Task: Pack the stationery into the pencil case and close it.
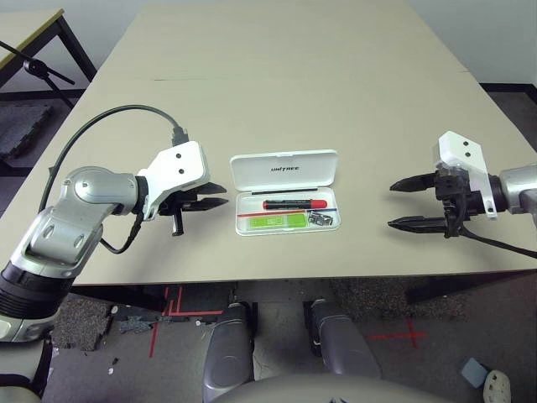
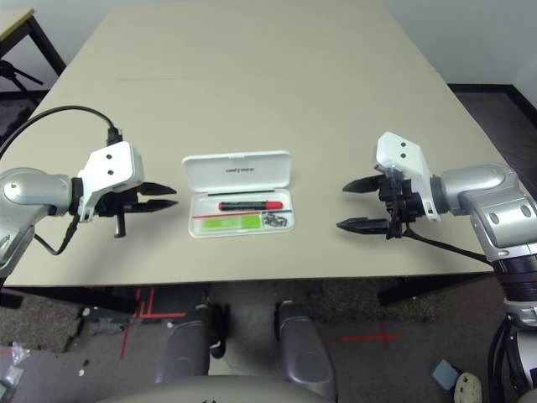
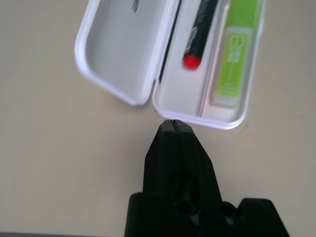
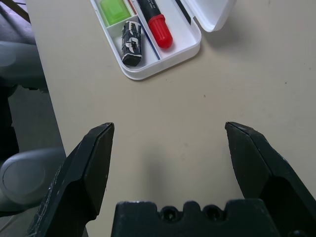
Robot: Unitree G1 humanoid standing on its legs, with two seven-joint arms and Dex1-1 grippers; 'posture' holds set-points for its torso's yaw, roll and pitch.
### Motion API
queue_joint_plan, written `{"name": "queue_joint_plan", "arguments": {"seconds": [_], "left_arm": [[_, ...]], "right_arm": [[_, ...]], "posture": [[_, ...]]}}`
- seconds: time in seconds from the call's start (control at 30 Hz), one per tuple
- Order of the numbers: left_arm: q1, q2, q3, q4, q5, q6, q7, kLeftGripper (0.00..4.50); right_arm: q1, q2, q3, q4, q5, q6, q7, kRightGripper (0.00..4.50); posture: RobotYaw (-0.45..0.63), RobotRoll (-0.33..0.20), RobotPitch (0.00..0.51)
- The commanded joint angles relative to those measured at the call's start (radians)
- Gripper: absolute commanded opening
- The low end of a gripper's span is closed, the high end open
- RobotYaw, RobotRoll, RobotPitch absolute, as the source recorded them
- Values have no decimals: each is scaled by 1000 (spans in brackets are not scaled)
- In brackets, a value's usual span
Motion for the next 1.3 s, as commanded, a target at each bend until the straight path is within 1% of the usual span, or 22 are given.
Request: {"name": "queue_joint_plan", "arguments": {"seconds": [0.03,0.17,0.33,0.43,0.53,0.73,0.97,1.17,1.3], "left_arm": [[2,-14,0,105,72,-97,44,21],[-39,-69,-7,243,134,-241,103,21],[-73,-126,0,348,167,-319,152,21],[-94,-149,-3,393,177,-339,166,21],[-105,-155,-16,431,204,-336,169,21],[-147,-215,-12,473,213,-359,200,21],[-202,-304,-31,433,194,-341,190,21],[-207,-341,-52,368,188,-306,157,21],[-198,-356,-57,298,152,-266,122,21]], "right_arm": [[-1,1,0,-15,7,7,-3,4500],[0,4,6,-23,5,9,-11,4500],[-1,3,16,-30,-6,8,-16,4500],[-6,6,21,-28,-11,7,-19,4500],[-12,13,25,-33,-9,10,-25,4500],[-14,19,29,-40,-8,15,-29,4500],[-17,24,32,-41,-12,14,-31,4500],[-17,29,31,-38,-15,8,-36,4500],[-12,35,31,-41,-16,7,-42,4500]], "posture": [[-68,0,124],[-71,0,126],[-72,0,126],[-72,0,126],[-72,0,126],[-79,0,126],[-82,0,124],[-84,0,122],[-91,0,120]]}}
